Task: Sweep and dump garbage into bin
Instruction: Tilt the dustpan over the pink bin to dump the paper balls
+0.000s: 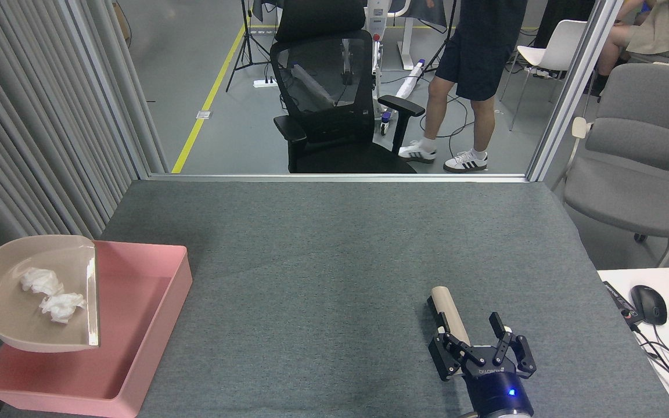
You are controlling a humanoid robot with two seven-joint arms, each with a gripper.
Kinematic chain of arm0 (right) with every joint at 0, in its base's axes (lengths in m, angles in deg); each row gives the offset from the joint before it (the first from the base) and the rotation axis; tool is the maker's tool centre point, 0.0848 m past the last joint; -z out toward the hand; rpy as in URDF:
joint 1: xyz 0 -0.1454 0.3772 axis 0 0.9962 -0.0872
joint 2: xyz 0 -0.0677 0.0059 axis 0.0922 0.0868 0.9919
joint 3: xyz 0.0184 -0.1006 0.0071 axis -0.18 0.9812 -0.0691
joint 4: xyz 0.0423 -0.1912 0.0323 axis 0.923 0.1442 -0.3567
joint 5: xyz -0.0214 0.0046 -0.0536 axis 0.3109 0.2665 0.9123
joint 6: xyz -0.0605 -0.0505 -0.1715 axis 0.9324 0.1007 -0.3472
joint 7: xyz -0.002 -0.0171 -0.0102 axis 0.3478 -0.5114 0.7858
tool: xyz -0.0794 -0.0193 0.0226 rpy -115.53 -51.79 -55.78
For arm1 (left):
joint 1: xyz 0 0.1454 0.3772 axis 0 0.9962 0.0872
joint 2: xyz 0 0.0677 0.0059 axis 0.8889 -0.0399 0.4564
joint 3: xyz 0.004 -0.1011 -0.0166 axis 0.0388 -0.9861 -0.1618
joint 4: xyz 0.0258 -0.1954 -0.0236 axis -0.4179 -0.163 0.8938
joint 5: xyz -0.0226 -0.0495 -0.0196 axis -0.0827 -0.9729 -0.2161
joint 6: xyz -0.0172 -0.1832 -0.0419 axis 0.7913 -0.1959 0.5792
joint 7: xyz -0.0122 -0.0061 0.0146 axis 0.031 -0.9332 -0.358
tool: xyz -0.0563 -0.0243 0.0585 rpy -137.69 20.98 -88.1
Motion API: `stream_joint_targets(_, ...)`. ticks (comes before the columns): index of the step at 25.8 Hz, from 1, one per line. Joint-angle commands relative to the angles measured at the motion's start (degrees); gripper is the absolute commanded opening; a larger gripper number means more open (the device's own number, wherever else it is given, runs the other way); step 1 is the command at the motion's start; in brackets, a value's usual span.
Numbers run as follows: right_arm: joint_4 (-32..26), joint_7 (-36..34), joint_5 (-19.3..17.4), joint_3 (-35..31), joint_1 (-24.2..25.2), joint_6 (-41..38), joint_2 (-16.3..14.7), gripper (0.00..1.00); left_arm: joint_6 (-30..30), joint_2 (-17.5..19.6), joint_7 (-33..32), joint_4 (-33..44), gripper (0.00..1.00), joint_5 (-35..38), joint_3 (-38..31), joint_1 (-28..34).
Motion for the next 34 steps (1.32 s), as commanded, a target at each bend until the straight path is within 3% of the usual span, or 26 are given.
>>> stream_joint_targets(1,-0.07,-0.22,0.00,0.00,0.14,0.01,0.02,0.99,1.86,-0.11,0.28,0.09,0.26,5.83,-0.08,-1.67)
stream_joint_targets(10,-0.24,-0.31,0.09,0.27,0.41,0.01,0.02,0.99,3.18,1.56,0.37,-0.44,0.27,18.05,0.01,-7.29)
stream_joint_targets(18,-0.24,-0.48,0.09,0.27,0.49,0.01,0.02,0.99,2.39,1.74,0.11,-6.24,0.27,17.52,-0.26,-13.44)
stream_joint_targets(20,-0.24,-0.48,0.00,0.27,0.49,0.01,-0.06,0.99,1.43,1.74,-0.07,-7.74,0.26,14.98,-0.43,-14.32)
stream_joint_targets(23,-0.24,-0.48,0.09,0.18,0.49,0.01,-0.06,0.99,-4.55,1.65,-1.30,-6.24,0.26,7.16,-0.43,-14.59)
stream_joint_targets(26,-0.24,-0.48,0.09,0.18,0.58,0.10,-0.06,0.99,-10.97,1.74,-2.53,0.09,0.26,-2.52,0.36,-13.80)
stream_joint_targets(29,-0.24,-0.40,0.00,0.18,0.58,0.10,-0.15,0.99,-15.45,0.69,-2.44,8.87,0.27,-4.71,0.36,-12.74)
stream_joint_targets(34,-0.33,-0.75,0.00,-0.53,0.93,0.10,-0.68,0.99,-25.73,-4.85,-2.18,23.02,0.28,-13.50,0.36,-9.23)
